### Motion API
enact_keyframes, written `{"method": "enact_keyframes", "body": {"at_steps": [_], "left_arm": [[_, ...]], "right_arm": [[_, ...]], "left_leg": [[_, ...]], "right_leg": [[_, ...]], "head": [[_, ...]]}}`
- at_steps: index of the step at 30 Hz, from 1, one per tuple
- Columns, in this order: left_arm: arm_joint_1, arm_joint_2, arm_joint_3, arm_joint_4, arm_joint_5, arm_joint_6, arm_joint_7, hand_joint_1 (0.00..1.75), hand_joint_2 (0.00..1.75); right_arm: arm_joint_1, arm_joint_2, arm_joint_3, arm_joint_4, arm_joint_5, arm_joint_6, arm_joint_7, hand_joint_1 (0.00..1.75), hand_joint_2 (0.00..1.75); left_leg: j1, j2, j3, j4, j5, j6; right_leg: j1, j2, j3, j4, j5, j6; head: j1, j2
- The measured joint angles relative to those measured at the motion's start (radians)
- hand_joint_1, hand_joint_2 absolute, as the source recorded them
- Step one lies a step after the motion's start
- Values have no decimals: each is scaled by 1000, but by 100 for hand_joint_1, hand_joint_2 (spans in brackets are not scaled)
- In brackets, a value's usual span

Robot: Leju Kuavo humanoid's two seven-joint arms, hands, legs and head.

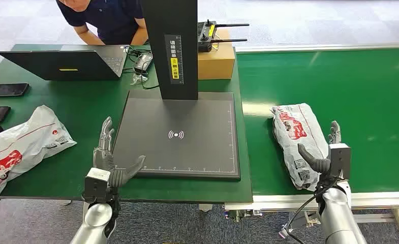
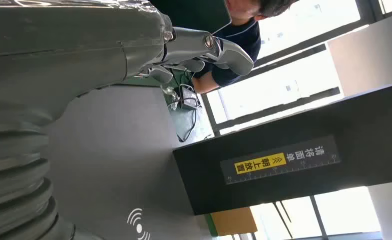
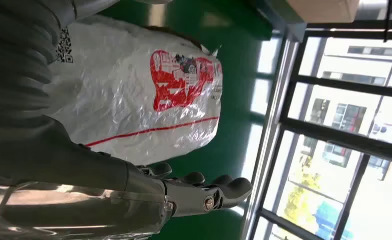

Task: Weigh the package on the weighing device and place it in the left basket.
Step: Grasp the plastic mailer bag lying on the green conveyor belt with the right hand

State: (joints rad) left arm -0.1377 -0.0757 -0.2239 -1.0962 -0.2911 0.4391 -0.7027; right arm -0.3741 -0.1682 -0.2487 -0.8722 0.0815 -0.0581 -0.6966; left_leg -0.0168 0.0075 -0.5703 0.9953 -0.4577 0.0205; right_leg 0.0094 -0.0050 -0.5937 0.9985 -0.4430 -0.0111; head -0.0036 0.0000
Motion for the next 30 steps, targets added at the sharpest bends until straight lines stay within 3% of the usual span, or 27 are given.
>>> {"method": "enact_keyframes", "body": {"at_steps": [4, 10, 14, 17, 19, 24, 30], "left_arm": [[-4, 1, -3, 1, 5, 0, 0, 0, 175], [-8, 1, -10, 2, 7, 2, 0, 0, 175], [-9, 1, -18, 2, 13, 15, 0, 0, 175], [-8, 1, -21, 2, 7, 18, 0, 0, 175], [-8, 2, -21, 2, -4, 13, 0, 0, 175], [-7, 1, -20, 2, -25, -3, 0, 0, 175], [-7, 0, -18, 4, -42, -18, 0, 0, 175]], "right_arm": [[16, 0, -14, -30, -42, 67, -1, 0, 175], [27, 0, -24, -62, -42, 75, -2, 0, 175], [7, -1, -21, -50, 85, -60, 33, 0, 175], [-29, -10, 11, -3, 290, -245, 139, 0, 175], [-54, -18, 44, 45, 409, -320, 217, 0, 175], [-108, -27, 121, 146, 570, -371, 335, 0, 175], [-153, -28, 188, 211, 653, -367, 383, 0, 175]], "left_leg": [[0, 1, 0, 0, 0, 0], [0, 1, 0, 0, 0, 0], [0, 1, 0, 0, 0, 0], [0, 1, 0, 0, 0, 0], [0, 1, 0, 0, 0, 0], [0, 0, 0, 0, 0, 0], [0, 0, 0, 0, 0, 0]], "right_leg": [[0, 0, 0, 0, 0, 0], [0, 0, 0, 0, 0, 0], [0, 0, 0, 0, 0, 0], [0, 1, 0, 0, 0, 0], [0, 1, 0, 0, 0, 0], [0, 0, 0, 0, 0, 0], [0, 0, 0, 0, 0, 0]], "head": [[0, 0], [0, 0], [0, 0], [0, 0], [0, 0], [0, 0], [0, 0]]}}
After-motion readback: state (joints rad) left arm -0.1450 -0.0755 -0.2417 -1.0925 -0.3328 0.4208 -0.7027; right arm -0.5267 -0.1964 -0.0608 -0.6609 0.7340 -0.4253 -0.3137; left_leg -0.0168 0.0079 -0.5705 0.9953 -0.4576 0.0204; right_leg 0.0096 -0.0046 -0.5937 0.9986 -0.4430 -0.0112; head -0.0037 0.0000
